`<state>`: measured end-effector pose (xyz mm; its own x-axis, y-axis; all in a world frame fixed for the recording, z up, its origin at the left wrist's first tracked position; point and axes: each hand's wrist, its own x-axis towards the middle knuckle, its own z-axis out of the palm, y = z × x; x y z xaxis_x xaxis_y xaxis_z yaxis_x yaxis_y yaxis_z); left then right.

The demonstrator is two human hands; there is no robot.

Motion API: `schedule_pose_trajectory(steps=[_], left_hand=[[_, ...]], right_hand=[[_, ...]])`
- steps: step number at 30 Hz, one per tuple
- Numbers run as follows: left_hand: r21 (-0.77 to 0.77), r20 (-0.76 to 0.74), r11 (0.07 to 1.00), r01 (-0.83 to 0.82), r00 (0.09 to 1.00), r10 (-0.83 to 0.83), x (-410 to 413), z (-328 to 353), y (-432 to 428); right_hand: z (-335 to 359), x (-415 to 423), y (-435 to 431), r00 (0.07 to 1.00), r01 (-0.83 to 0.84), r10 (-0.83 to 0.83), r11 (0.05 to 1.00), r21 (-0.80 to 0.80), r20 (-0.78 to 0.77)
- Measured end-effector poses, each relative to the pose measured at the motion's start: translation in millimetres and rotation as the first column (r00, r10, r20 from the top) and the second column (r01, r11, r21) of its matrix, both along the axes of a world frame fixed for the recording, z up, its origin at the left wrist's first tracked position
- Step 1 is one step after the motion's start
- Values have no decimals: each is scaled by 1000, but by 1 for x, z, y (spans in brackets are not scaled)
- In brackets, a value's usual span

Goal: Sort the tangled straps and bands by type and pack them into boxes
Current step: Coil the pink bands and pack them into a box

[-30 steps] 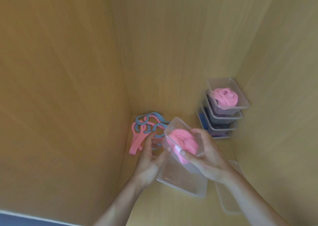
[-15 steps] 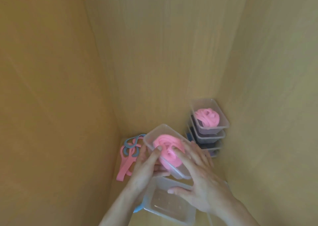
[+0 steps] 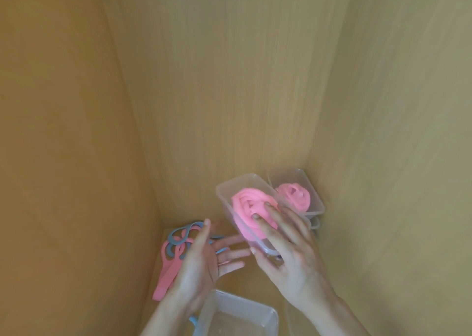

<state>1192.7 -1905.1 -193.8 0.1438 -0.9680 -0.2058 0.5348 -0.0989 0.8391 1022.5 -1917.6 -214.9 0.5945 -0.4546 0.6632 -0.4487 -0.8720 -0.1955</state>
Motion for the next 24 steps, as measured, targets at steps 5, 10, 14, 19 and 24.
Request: schedule_pose_trajectory(steps=[5, 10, 14, 19, 24], left_hand=[[32, 31, 998, -62, 998, 61, 5, -1, 1], [46, 92, 993, -108, 990, 103, 11, 0, 1], [79, 103, 986, -147, 985, 139, 13, -5, 6], [118, 97, 979, -166, 983, 155, 15, -15, 12], [168, 93, 968, -189, 980, 175, 18, -20, 16]], right_hand=[[59, -21, -86, 953, 268, -268, 963, 16, 142], [53, -24, -115, 885, 454, -454, 891, 26, 101], [46, -29, -130, 832, 552, -554, 831, 61, 25], [42, -36, -140, 790, 613, -609, 788, 56, -74], [49, -29, -146, 734, 675, -648, 729, 114, -202]])
